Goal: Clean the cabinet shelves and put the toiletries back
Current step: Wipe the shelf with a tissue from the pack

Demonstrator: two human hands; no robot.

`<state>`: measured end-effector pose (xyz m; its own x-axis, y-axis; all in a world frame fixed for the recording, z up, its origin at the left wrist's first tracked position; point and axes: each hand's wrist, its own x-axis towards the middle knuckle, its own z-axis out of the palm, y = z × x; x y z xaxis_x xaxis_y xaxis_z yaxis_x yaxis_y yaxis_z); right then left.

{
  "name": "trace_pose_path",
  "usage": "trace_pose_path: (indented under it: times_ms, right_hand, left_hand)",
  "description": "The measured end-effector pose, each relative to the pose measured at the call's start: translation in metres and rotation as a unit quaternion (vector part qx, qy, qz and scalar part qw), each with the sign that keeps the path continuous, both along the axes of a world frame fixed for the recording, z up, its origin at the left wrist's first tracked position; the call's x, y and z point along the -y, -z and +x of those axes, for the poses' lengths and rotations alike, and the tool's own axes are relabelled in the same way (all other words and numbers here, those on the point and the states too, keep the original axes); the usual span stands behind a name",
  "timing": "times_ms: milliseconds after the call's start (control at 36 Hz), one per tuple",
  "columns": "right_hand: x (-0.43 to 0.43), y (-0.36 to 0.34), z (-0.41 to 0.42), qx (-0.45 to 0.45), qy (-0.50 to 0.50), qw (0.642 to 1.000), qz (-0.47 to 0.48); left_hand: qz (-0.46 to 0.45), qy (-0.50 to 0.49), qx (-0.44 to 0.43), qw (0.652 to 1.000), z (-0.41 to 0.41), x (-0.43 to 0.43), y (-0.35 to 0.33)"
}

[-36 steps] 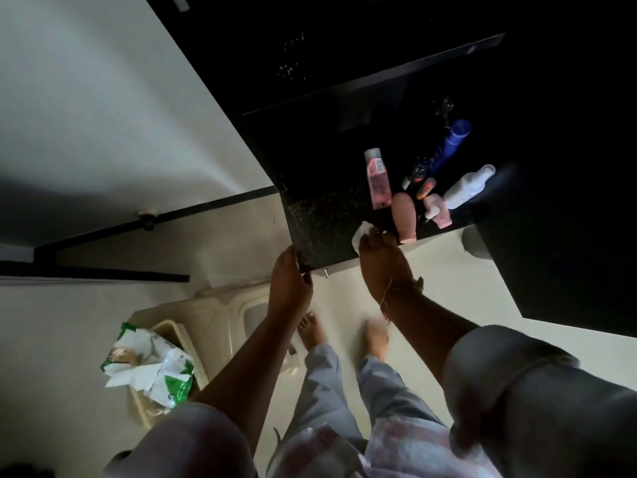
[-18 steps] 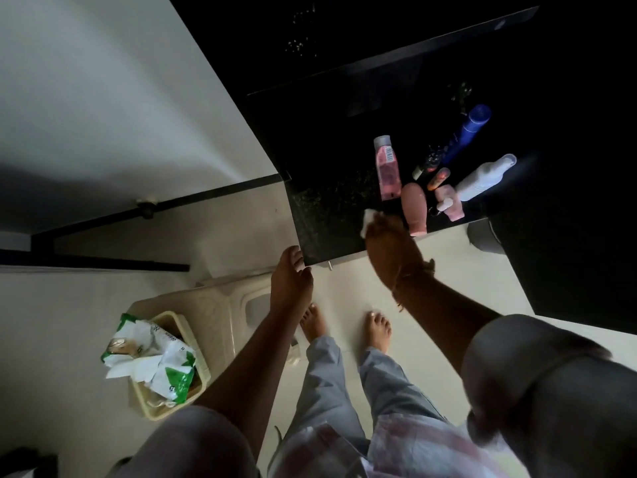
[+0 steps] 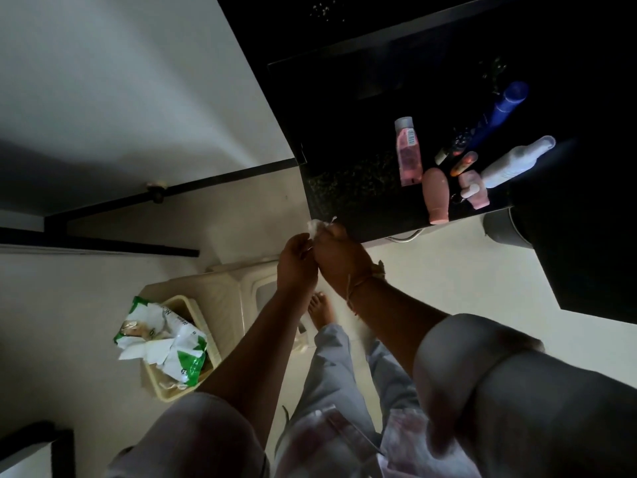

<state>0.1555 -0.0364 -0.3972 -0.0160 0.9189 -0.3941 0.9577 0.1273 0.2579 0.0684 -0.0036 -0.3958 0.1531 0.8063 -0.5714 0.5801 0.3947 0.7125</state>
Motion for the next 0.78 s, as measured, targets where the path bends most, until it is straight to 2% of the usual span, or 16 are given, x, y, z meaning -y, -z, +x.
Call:
trace_pose_path:
  times_ms: [83, 194, 250, 333, 417, 500, 528, 583, 639, 694, 778]
  right_hand:
    - [0.006, -0.004, 0.005, -0.018, -0.049, 0.997, 0.052]
    - [0.03, -0.009, 0.025, 0.015, -0.166, 0.985, 0.047]
    - [0.044, 0.001, 0.042, 0.048, -0.172, 0.982, 0.065]
    - [0.055, 0.004, 0.07, 0.023, 0.011, 0.994, 0.106]
    - [0.06, 0.014, 0.094, -0.027, 0.174, 0.983, 0.055]
    - [0.052, 0.019, 0.092, -0.074, 0.275, 0.957, 0.052]
    - [0.047, 0.022, 0.089, -0.11, 0.297, 0.946, 0.066]
    - [0.034, 0.015, 0.074, -0.125, 0.31, 0.941, 0.046]
    - [0.025, 0.012, 0.055, -0.088, 0.26, 0.961, 0.037]
    - [0.016, 0.022, 0.036, -0.051, 0.111, 0.99, 0.073]
    - [0.007, 0.008, 0.018, -0.019, -0.009, 0.998, 0.056]
  left_hand:
    - [-0.028, -0.015, 0.008, 0.999, -0.004, 0.002, 0.003]
    - [0.006, 0.061, -0.036, 0.997, -0.005, 0.005, 0.001]
    - [0.023, 0.086, -0.043, 0.995, -0.003, 0.006, -0.001]
    - [0.037, 0.092, -0.042, 0.994, 0.002, 0.008, -0.006]
    - [0.019, 0.069, -0.019, 0.997, 0.003, 0.008, -0.004]
    - [0.014, 0.062, -0.023, 0.998, -0.001, 0.006, -0.002]
    - [0.017, 0.066, -0.026, 0.997, -0.002, 0.006, -0.002]
    - [0.024, 0.08, -0.032, 0.996, -0.003, 0.004, -0.001]
    - [0.025, 0.09, -0.034, 0.995, -0.003, 0.002, -0.003]
    - [0.031, 0.106, -0.028, 0.994, -0.003, 0.0, -0.006]
    - [0.05, 0.137, -0.032, 0.989, -0.003, -0.002, -0.007]
